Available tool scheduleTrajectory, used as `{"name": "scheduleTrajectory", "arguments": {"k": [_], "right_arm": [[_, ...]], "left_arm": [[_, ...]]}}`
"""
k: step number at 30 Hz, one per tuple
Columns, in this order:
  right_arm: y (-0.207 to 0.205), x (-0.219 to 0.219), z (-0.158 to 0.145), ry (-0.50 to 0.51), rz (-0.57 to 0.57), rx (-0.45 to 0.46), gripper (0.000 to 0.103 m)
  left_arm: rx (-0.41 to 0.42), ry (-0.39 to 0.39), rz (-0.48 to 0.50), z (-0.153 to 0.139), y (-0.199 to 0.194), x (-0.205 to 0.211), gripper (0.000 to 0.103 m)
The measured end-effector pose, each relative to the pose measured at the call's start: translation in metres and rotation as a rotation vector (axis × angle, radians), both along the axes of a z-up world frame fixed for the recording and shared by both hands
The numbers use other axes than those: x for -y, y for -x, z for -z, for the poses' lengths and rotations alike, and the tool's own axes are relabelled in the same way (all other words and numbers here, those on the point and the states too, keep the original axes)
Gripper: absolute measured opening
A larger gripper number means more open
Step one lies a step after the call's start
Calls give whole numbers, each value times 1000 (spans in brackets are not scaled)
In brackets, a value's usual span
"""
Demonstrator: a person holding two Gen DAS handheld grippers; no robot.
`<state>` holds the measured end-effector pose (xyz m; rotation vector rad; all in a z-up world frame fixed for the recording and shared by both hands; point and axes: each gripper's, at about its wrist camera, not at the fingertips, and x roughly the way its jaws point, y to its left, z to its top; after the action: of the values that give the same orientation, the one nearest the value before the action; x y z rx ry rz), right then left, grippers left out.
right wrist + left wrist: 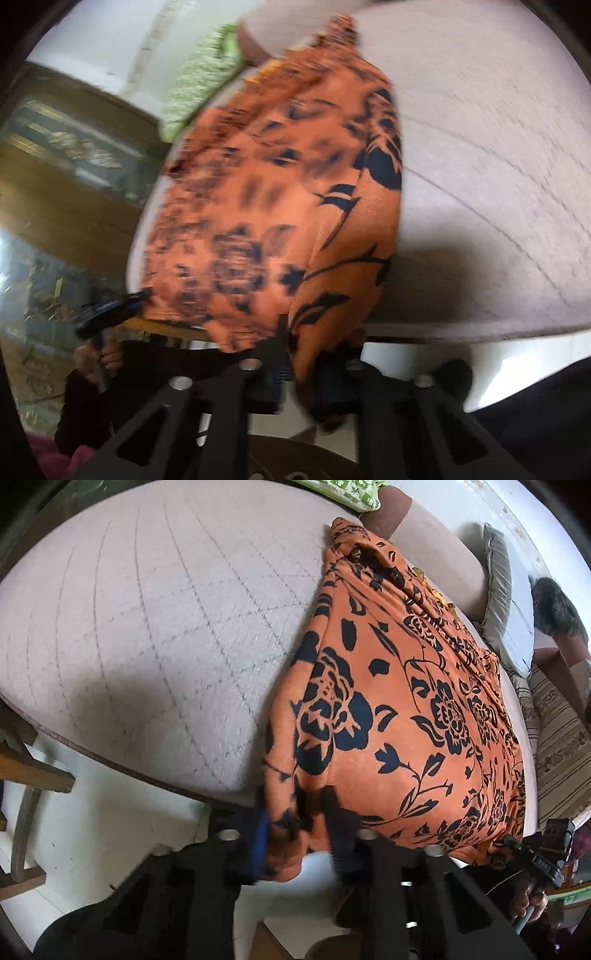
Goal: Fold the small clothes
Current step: 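Fold the hem toward the collar with both grippers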
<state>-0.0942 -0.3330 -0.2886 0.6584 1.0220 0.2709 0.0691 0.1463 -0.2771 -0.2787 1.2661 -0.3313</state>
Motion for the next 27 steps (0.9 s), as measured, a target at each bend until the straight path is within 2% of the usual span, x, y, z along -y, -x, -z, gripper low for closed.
{"name": "scheduleTrajectory", "arguments": {"k": [4, 6, 13, 20, 24, 27], "right_arm": [[1, -10, -9, -15, -19, 22, 11], [-2, -9, -12, -43, -9, 28, 10], [-20, -1, -35, -147, 41, 82, 9], [-63, 35, -48, -286, 165, 127, 9], [-97, 67, -44, -309, 281, 138, 9], [-118, 90, -29, -310, 365, 113, 9]], "left_arm": [[-1, -2, 14, -2, -1, 5, 12], [-5, -3, 27, -4, -2, 9, 11], [18, 113, 47, -31, -12, 11, 8], [59, 268, 24, -65, -49, 12, 8], [98, 272, -3, -77, -86, 26, 8], [102, 262, -69, -67, -119, 38, 8]]}}
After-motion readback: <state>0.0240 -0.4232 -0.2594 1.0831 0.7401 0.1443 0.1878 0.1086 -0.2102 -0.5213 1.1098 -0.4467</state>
